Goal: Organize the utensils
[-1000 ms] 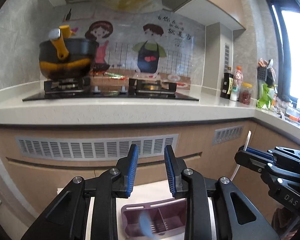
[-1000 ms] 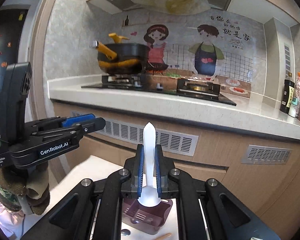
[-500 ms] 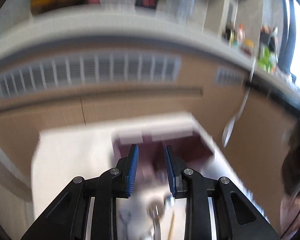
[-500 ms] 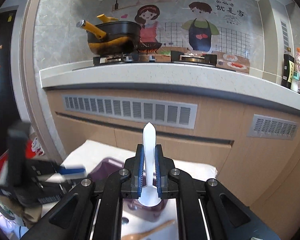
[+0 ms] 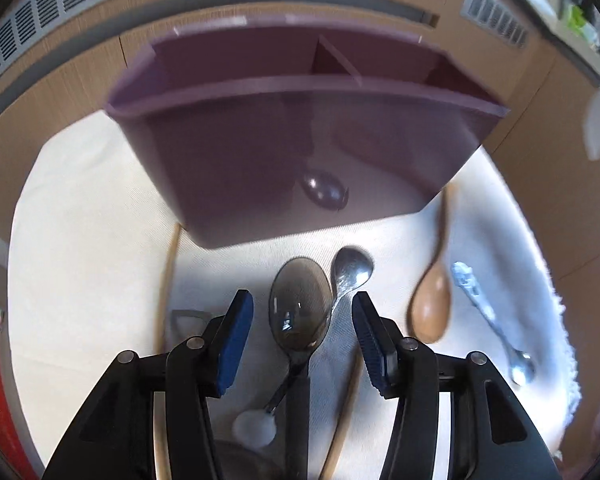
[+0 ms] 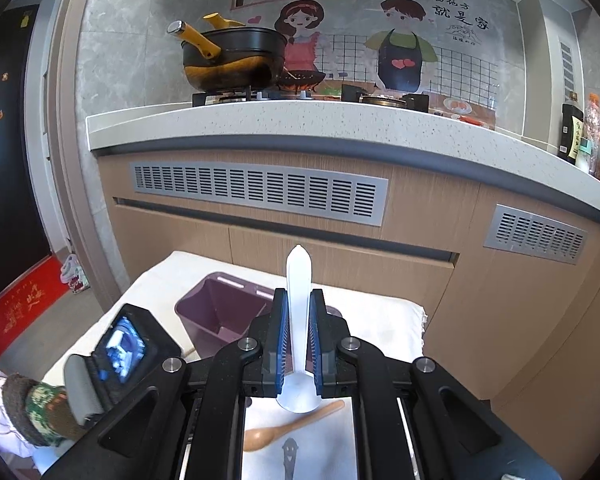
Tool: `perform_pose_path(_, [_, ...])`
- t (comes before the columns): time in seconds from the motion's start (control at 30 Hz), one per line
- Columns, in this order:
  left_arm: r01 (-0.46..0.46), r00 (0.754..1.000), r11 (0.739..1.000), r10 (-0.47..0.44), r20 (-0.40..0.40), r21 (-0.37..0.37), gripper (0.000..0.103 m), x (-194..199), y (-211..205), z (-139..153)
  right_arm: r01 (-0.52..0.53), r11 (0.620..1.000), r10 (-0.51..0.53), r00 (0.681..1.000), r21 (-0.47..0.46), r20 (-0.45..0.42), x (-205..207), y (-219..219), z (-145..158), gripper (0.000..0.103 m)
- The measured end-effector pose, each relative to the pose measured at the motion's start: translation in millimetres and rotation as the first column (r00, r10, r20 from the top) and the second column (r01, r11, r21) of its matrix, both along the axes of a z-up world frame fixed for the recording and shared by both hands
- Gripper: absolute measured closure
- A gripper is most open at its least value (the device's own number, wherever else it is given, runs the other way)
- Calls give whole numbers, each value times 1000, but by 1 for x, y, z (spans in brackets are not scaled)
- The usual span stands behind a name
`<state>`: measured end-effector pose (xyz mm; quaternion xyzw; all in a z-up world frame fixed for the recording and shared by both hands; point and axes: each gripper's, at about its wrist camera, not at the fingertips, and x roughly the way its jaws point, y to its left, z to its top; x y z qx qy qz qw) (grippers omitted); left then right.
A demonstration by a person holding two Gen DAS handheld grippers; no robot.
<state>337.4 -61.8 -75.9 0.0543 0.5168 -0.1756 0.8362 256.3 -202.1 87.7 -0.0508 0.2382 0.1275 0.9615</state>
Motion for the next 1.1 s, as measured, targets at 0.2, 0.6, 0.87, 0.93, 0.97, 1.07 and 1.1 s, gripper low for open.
perform_pose_path(0.2, [-18,992,1000,17,124,5,70,-21,0,3,16,1000,-16,1000,12,-8,-11,-9,-6,94])
perform_pose_path(0.6, [-7,900,983,86,428,-183,70,-88,43,129,15,999,-16,1000,47,18,-26,-8,4,94])
perform_pose_path(0.87, [52,762,954,154,629,-296,70,-44,39,245,18,999,-24,988,36,155,1,8,50,94])
perform_pose_path(0.93, [61,713,935,203,671,-348,70,-30,39,263,21,999,-28,985,45,169,15,10,53,94])
perform_pose_path(0.97, [61,698,932,217,682,-358,70,-22,39,265,20,999,-27,985,46,171,22,12,51,94])
perform_pose_path(1.07, [64,704,926,221,674,-371,70,-5,39,263,15,999,-21,989,41,149,41,17,38,94])
perform_pose_path(1.1, [60,709,927,222,670,-371,70,1,38,256,18,999,-23,990,38,137,49,19,30,94])
